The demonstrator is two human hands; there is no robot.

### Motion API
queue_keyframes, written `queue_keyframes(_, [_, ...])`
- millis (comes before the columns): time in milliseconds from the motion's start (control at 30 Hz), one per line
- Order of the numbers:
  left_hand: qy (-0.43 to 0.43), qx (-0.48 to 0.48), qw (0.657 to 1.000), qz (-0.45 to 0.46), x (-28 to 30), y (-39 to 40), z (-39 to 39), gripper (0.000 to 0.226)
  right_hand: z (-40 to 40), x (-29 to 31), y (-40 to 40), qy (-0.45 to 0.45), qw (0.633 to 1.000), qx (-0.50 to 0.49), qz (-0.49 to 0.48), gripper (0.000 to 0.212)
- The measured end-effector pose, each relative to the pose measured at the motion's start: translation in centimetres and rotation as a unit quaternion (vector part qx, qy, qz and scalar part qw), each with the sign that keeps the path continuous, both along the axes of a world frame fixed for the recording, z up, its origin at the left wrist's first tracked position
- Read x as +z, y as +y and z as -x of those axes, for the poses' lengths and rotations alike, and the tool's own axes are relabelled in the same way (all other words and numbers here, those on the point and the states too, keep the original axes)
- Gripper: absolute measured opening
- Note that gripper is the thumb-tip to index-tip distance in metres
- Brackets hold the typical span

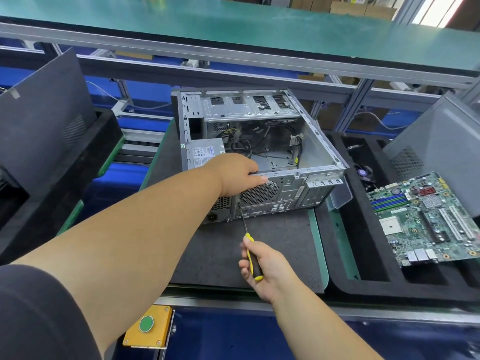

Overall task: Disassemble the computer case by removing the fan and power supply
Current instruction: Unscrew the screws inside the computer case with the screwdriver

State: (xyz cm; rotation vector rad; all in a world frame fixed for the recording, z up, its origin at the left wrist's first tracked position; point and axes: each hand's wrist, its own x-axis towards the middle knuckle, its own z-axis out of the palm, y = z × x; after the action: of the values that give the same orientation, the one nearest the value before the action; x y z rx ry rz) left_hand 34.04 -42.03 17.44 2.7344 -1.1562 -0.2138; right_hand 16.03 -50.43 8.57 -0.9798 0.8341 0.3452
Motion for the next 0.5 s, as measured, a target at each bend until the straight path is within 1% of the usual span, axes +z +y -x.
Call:
queue_keyframes(67, [0.002,0.001,1.0,0.002,-0.09,0.01,-0.02,0.044,-0.25,-0.44,-0.01,-0.016,0.997,0.018,0.071,0.02])
queue_keyframes(100, [0.002,0.002,1.0,0.002,-0.14,0.03,-0.05,0.044,-0.35,-0.54,0.04,-0.024,0.996,0.025,0.087,0.022])
queue_keyframes(133, [0.001,0.002,1.0,0.002,-0.19,0.04,-0.08,0.045,-0.4,-0.57,0.09,-0.027,0.996,0.025,0.082,0.021])
queue_keyframes(167, [0.0,0.002,1.0,0.001,-0.23,0.04,-0.13,0.045,-0.38,-0.56,0.1,-0.026,0.998,0.016,0.056,0.019])
queue_keyframes(200, [-0.001,0.001,1.0,0.0,-0.26,0.04,-0.15,0.045,-0.31,-0.43,0.06,-0.023,1.0,0.006,0.018,0.021])
queue_keyframes(267, [-0.001,0.001,1.0,0.0,-0.29,0.04,-0.2,0.045,-0.09,-0.25,-0.14,-0.017,0.999,-0.001,-0.042,0.037])
queue_keyframes(300, [-0.001,0.0,1.0,0.001,-0.29,0.04,-0.21,0.045,0.0,-0.24,-0.22,-0.017,0.999,0.002,-0.051,0.041])
queue_keyframes(367, [-0.001,0.0,1.0,0.001,-0.27,0.02,-0.2,0.045,0.07,-0.04,-0.3,-0.015,0.999,0.008,-0.033,0.04])
queue_keyframes(500, [-0.002,-0.001,1.0,-0.001,-0.28,-0.03,-0.18,0.046,-0.41,0.3,-0.21,0.003,0.998,0.033,0.044,0.028])
